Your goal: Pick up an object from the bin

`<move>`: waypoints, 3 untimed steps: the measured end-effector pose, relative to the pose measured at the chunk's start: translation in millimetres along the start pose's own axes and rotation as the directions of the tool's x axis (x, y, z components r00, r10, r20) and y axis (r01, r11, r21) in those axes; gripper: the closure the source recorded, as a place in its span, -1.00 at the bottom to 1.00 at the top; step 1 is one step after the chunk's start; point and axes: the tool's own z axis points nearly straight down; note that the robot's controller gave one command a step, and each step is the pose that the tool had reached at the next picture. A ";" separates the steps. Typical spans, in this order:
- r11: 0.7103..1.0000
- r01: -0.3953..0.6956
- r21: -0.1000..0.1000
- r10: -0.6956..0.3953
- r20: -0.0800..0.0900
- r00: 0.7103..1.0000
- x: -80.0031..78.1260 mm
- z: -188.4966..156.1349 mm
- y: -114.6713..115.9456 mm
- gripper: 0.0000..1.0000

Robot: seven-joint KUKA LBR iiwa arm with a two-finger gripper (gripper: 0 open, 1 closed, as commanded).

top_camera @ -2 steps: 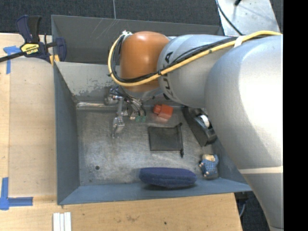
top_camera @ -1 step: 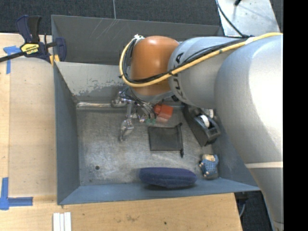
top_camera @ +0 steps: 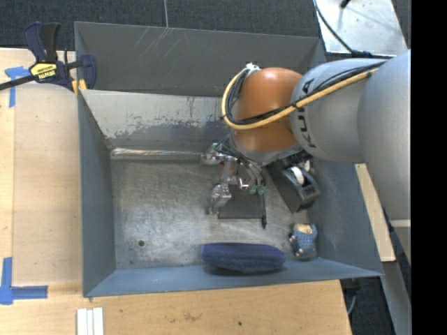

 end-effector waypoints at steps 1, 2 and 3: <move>0.978 0.209 0.003 -0.209 0.003 0.978 43.0 -0.4 -55.8 -1.00; 0.996 0.094 -0.001 -0.094 -0.003 0.996 37.0 0.4 -94.1 -1.00; 0.996 0.091 0.004 -0.091 0.013 0.996 32.7 -3.2 -95.6 1.00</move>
Offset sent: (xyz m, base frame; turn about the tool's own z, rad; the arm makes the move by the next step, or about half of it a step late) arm -0.0465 -0.0569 -0.0053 -0.2128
